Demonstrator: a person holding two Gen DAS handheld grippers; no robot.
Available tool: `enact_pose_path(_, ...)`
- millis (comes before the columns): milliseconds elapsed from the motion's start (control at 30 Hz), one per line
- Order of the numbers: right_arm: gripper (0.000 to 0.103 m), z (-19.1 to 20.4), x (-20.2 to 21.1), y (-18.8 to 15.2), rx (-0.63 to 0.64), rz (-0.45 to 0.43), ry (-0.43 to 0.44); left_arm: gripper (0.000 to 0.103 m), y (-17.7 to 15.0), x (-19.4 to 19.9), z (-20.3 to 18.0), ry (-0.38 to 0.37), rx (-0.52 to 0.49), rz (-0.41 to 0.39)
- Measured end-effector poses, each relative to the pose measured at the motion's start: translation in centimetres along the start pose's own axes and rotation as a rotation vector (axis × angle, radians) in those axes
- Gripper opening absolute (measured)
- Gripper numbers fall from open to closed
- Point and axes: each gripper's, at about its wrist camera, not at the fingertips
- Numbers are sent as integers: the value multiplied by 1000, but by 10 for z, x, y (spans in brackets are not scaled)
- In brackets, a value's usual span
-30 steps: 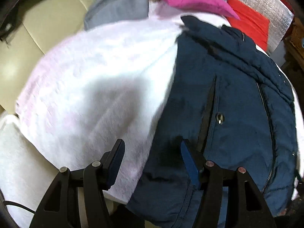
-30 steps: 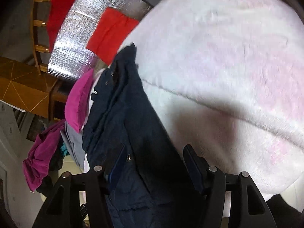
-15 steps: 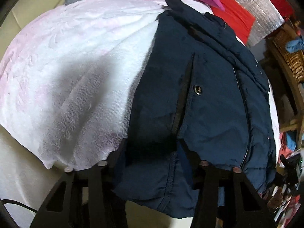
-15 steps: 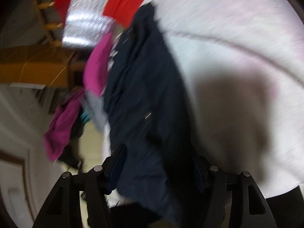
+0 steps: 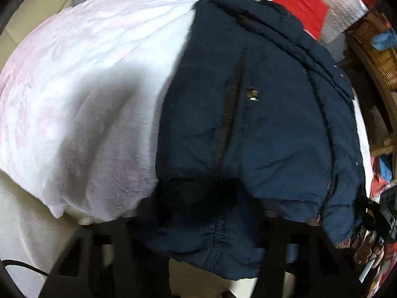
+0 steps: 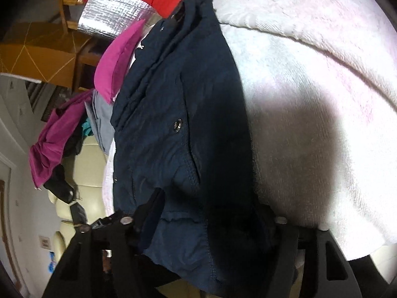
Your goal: Fold large clothes
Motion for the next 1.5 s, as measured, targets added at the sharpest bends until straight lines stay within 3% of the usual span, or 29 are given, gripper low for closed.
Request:
enact_pose_path(67,41,1,2,-3,14,-15,-16,33,-3,4,-5,-12,-24,-16)
enact_pose_path(200,40,3,6,-7,23,-36,10,32,-7,6,-6,-12,-41,-24)
enact_pose_path(267,40,-3,1,-6,-12,-24,-5,47,2,-1,-8,-12,-27,-3)
enact_pose_path(367,52,-3,-2,-4,-27,-25,26,50,5,-8,-15,-31,-37,13)
enact_pose_path(400,56,0,-2,-5,-9,-30,30,48,5,-7,-17,-30,-47,8)
enact_pose_path(433,56,5,-3,-6,25,-34,8,35,4,-6,-18,-36,-57,-3)
enact_pose_path(467,54,11,-4,-8,65,-41,-24,28,6,-6,-20,-42,-58,-12)
enact_pose_path(567,29,20,-5,-14,129,-66,-90,21,6,-3,-21,-65,-58,-34)
enact_pose_path(633,20,15,0,-16,110,-84,-69,19,3,1,-22,-75,-58,-55)
enact_pose_path(833,17,17,10,-25,123,-125,-66,17,-10,18,-17,-102,-51,-112)
enact_pose_path(1167,16,23,29,-48,169,-109,-77,16,-24,38,-26,-133,-92,-152)
enact_pose_path(1500,15,43,68,-100,314,-77,-62,16,-50,57,-36,-79,-192,-175)
Point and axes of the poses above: each gripper's, at about its wrist camera, not at the fingertips, and x roughly against the way its jaws point, z to its left, y to its top, and after that the axes turned 3 degrees about z, right-handed
